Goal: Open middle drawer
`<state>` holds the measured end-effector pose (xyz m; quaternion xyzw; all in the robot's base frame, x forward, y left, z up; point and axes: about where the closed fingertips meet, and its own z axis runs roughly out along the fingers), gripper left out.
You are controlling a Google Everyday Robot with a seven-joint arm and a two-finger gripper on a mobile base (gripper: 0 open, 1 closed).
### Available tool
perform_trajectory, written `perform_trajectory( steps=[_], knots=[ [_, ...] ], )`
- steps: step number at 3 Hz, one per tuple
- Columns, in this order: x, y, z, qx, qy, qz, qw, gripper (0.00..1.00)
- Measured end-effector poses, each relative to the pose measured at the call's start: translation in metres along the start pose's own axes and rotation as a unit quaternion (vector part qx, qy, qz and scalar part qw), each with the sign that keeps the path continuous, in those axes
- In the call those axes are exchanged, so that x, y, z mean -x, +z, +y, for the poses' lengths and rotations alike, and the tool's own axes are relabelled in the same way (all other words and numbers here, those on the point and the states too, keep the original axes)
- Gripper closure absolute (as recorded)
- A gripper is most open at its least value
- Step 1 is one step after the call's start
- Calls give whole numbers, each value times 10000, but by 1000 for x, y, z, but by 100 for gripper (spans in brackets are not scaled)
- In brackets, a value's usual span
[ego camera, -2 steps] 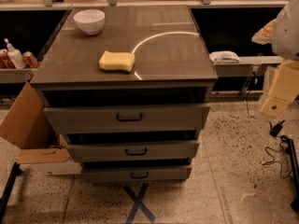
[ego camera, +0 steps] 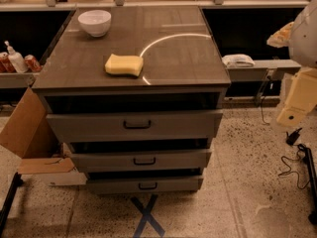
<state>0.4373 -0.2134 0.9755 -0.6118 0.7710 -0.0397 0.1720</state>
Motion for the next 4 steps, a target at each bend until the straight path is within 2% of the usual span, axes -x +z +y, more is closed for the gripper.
perform_trajectory(
  steps=[1, 2, 3, 4],
  knots=[
    [5, 31, 14, 141, -417, -331, 9985, 0],
    [11, 92, 39, 632, -840, -823, 9910, 0],
    [16, 153, 68, 1306, -952, -1245, 9790, 0],
    [15, 157, 68, 1320, -955, -1234, 9789, 0]
  ],
)
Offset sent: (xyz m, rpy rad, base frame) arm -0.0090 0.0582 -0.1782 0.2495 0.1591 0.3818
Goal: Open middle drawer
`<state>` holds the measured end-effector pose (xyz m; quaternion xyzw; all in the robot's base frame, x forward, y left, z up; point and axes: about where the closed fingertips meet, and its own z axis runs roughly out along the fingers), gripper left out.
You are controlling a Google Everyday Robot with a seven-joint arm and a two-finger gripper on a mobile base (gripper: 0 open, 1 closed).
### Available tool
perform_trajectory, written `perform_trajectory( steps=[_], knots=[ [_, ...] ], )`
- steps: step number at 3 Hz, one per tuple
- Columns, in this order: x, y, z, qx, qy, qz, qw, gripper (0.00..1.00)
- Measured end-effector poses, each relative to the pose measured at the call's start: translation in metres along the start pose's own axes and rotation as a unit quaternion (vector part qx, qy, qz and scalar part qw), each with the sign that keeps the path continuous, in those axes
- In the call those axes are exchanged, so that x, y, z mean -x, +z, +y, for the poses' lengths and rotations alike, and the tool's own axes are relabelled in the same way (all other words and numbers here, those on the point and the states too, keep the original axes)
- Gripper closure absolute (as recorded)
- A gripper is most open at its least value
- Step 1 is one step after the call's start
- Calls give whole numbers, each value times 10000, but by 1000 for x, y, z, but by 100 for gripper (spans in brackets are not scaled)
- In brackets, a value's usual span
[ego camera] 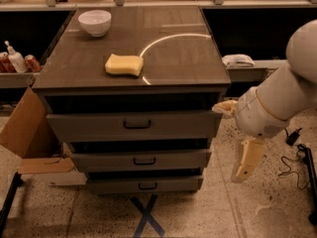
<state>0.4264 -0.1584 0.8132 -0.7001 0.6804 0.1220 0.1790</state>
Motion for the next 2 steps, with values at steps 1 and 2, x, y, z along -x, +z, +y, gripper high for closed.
perform_trajectory(
  steps=[1, 2],
  knots=[
    [-10, 28, -5, 112, 7, 71, 9999, 0],
    [-21, 91, -11, 244, 291, -189, 9991, 0]
  ],
)
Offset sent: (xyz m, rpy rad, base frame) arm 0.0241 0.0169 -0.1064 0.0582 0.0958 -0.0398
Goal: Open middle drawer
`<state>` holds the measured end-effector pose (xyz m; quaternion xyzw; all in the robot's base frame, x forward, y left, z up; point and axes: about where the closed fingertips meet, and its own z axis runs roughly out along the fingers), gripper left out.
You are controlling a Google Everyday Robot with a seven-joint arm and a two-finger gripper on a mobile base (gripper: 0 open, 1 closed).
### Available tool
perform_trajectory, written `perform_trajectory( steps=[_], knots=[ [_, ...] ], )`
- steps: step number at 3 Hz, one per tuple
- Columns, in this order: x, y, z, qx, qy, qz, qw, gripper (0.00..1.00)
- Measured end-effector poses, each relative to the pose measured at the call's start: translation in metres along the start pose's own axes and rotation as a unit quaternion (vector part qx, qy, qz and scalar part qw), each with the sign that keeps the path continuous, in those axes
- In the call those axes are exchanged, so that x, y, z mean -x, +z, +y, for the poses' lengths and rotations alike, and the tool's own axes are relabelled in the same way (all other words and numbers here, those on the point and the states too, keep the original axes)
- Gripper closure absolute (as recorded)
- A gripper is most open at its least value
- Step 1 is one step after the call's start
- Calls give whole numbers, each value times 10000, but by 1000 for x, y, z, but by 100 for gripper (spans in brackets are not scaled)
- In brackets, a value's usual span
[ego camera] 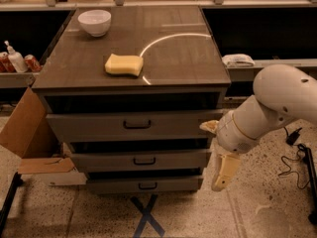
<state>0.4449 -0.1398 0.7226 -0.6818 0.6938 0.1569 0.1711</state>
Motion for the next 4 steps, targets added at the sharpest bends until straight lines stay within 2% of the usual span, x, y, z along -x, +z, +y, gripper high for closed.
perform_trajectory(
  steps=[2, 4],
  knots=[
    [-7, 12, -1, 4, -15, 53, 10000, 0],
    [-41, 94, -4, 101, -129, 284, 9995, 0]
  ],
)
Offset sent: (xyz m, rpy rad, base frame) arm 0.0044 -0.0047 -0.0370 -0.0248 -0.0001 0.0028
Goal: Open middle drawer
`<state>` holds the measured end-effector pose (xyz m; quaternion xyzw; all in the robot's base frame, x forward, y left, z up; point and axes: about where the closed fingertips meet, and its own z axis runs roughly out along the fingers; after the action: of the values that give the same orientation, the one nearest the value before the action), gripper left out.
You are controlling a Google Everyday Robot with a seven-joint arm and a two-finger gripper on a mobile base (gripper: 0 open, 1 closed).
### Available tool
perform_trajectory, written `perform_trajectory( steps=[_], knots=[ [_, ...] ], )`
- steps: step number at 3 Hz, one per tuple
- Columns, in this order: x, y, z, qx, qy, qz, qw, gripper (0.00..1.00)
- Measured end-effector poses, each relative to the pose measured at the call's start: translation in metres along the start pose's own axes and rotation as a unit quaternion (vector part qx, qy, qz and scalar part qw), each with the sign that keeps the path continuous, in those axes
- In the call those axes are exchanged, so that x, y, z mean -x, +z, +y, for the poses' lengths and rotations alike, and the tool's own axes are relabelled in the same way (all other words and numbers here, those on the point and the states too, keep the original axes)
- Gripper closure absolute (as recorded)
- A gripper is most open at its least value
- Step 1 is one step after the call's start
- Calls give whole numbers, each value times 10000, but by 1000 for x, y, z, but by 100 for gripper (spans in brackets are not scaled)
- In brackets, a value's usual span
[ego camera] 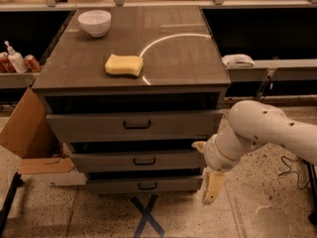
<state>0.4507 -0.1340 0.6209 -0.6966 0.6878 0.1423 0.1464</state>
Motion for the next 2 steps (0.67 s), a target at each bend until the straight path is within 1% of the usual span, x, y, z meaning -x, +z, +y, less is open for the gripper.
perform_trajectory(
  steps=[1, 2],
  knots=[
    [-16, 43, 0, 20, 22, 55, 10000, 0],
    [-16, 44, 0, 20, 20, 56, 10000, 0]
  ],
)
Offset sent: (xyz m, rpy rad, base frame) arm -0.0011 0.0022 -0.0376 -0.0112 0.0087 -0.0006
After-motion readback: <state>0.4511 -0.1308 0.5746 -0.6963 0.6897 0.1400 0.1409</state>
